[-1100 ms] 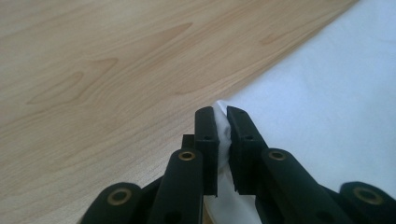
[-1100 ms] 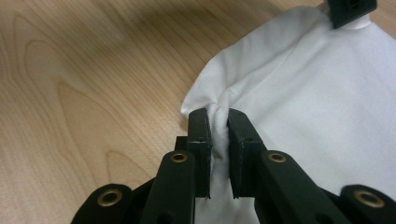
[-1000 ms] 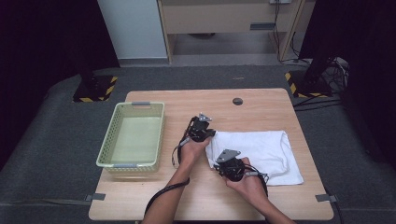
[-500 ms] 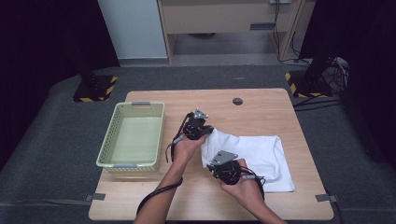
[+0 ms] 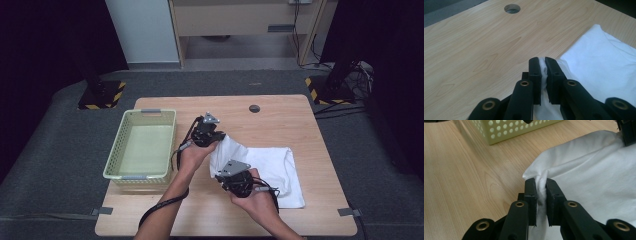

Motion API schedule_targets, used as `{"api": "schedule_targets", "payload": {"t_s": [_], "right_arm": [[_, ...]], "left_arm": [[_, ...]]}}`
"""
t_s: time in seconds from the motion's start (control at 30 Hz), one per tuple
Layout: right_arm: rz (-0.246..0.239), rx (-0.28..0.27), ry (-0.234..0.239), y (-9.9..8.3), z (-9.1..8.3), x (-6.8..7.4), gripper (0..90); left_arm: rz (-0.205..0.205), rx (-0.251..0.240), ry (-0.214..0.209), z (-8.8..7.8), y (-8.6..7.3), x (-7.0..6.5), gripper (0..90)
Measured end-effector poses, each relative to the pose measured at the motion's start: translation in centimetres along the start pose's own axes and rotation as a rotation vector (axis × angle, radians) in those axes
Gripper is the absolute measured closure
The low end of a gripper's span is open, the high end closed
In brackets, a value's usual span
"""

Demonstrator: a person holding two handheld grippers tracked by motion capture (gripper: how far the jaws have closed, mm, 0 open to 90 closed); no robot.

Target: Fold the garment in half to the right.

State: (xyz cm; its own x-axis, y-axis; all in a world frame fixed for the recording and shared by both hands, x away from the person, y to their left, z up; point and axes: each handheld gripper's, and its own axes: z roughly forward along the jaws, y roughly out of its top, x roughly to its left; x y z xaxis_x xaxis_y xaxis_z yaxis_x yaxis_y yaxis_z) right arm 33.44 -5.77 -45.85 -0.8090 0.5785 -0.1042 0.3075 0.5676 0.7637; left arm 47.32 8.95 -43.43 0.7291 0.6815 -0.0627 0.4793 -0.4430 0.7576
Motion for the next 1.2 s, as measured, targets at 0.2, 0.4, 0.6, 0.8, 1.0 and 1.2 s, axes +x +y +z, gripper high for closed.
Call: {"api": "schedule_targets", "payload": {"t_s": [0.2, 0.4, 0.6, 0.8, 1.0, 1.2], "right_arm": [[0.000, -0.002, 0.008, 0.5, 0.1, 0.2, 80.8], [0.006, -0.010, 0.017, 1.4, 0.4, 0.7, 80.9], [-0.009, -0.006, 0.011, 2.3, 0.9, 1.4, 80.8], [-0.003, -0.016, 0.027, 3.3, 1.3, 2.0, 80.8], [0.024, -0.055, 0.061, 4.9, 1.5, 2.5, 80.8], [0.005, -0.055, 0.067, 5.1, 1.0, 2.5, 80.8]], "left_arm": [[0.008, 0.014, 0.012, -0.8, 0.2, 0.2, 84.3], [0.013, 0.016, 0.025, -1.9, 0.2, 0.7, 84.3], [0.011, 0.021, 0.034, -2.9, 0.1, 1.2, 84.2], [0.008, 0.021, 0.051, -4.1, -0.1, 1.9, 84.2], [0.007, 0.019, 0.074, -5.8, -0.1, 2.5, 84.2], [0.008, 0.012, 0.068, -6.1, 0.3, 2.1, 84.2]]}}
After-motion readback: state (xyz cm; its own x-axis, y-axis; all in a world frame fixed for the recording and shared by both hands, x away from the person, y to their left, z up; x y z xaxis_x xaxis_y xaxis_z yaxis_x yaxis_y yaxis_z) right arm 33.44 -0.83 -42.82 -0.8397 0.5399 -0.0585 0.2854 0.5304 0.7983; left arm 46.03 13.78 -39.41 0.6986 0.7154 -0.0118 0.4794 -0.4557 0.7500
